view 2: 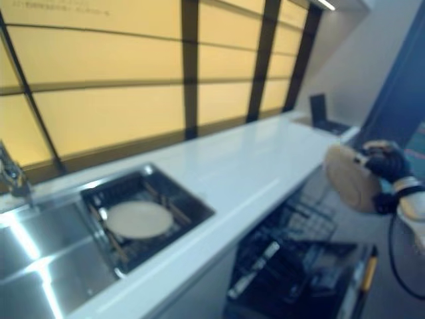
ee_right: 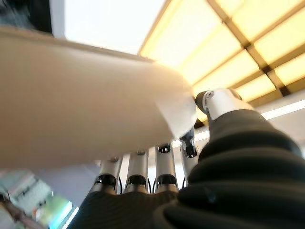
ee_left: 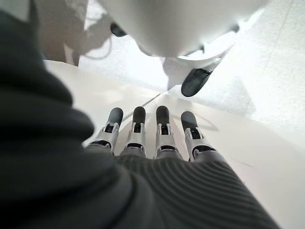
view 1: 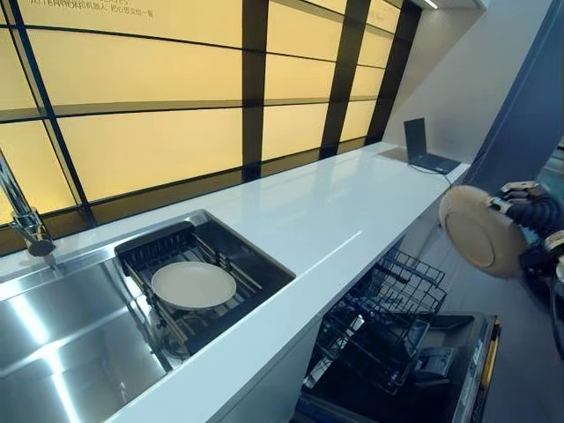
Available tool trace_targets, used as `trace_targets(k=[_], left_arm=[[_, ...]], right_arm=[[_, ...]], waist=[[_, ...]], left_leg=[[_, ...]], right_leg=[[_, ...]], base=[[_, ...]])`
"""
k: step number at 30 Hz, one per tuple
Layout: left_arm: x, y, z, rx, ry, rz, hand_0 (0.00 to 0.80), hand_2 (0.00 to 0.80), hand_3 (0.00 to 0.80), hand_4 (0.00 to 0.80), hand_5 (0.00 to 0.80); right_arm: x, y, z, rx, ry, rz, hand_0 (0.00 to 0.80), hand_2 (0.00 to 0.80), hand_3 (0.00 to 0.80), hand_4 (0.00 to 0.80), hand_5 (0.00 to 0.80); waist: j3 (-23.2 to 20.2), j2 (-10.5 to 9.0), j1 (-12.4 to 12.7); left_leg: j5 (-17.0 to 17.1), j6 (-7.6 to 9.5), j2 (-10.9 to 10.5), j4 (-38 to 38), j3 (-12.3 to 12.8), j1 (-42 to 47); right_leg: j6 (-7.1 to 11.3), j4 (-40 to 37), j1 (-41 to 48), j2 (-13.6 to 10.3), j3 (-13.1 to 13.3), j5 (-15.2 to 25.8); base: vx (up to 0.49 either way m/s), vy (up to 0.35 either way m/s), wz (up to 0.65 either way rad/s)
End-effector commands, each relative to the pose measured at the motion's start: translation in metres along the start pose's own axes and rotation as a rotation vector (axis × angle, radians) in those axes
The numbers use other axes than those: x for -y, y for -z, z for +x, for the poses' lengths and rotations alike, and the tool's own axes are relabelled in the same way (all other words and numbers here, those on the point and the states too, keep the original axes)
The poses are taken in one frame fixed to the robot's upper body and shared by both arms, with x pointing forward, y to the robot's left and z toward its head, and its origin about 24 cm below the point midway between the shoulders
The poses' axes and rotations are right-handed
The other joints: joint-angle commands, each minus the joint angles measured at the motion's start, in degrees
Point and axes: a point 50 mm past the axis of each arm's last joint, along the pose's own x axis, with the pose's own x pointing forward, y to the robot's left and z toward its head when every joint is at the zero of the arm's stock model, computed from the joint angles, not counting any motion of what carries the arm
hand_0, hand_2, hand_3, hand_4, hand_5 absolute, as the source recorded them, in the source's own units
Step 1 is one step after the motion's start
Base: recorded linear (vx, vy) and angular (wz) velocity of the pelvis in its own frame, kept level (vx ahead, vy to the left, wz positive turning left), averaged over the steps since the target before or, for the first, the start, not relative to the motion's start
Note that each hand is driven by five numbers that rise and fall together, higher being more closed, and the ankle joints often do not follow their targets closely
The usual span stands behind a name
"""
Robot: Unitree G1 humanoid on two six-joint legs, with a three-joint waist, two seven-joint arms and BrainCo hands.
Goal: Take plates into dishwasher
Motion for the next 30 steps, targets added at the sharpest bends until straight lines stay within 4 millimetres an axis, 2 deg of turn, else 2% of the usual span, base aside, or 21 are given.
trace_targets(k=[1, 5, 9, 18, 30], left_arm=[[-0.032, -0.026, 0.001, 0.077, -0.093, 0.033, 0.000, 0.000, 0.000, 0.000, 0.000], [-0.035, -0.034, 0.001, 0.099, -0.100, 0.028, 0.000, 0.000, 0.000, 0.000, 0.000], [-0.040, -0.045, 0.002, 0.116, -0.102, 0.020, 0.000, 0.000, 0.000, 0.000, 0.000], [-0.039, -0.063, 0.003, 0.172, -0.103, 0.013, 0.000, 0.000, 0.000, 0.000, 0.000], [-0.039, -0.089, 0.002, 0.252, -0.085, 0.024, 0.000, 0.000, 0.000, 0.000, 0.000]], right_arm=[[-0.011, -0.039, 0.011, 0.164, -0.014, 0.027, 0.800, 0.800, 0.800, 0.800, 0.800], [-0.027, -0.040, 0.015, 0.168, -0.068, 0.044, 0.800, 0.800, 0.800, 0.800, 0.800], [-0.044, -0.039, 0.019, 0.161, -0.117, 0.058, 0.800, 0.800, 0.800, 0.800, 0.800], [-0.068, -0.026, 0.014, 0.112, -0.188, 0.089, 0.800, 0.800, 0.800, 0.800, 0.800], [-0.098, -0.022, 0.008, 0.091, -0.288, 0.113, 0.800, 0.800, 0.800, 0.800, 0.800]], waist=[[2.6, -2.27, 0.3], [4.5, -1.24, 0.5], [6.0, 0.14, -0.4], [7.9, 1.91, -2.0], [9.2, 3.70, -2.8]], left_leg=[[0.6, 1.27, -0.9, 0.2, -0.7, -2.6], [1.6, 0.78, -1.4, 0.2, -4.7, -5.1], [1.9, 0.30, -1.5, -0.2, -5.6, -6.1], [2.3, -0.17, -1.8, -0.7, -4.8, -6.8], [2.3, -0.50, -2.3, -0.8, -4.4, -7.0]], right_leg=[[2.17, 1.0, 3.3, -1.9, 3.5, -4.9], [1.68, 0.7, 2.0, -1.4, 4.8, -4.7], [1.48, 1.1, 0.1, -1.5, 4.9, -4.7], [1.34, 1.9, -1.8, -2.2, 4.6, -4.8], [1.19, 1.7, -2.7, -2.8, 4.7, -4.6]], base=[[-0.102, -0.128, 0.08], [-0.097, -0.065, 0.00], [-0.095, 0.003, -0.14], [-0.021, 0.034, -0.04], [-0.002, 0.014, 0.00]])
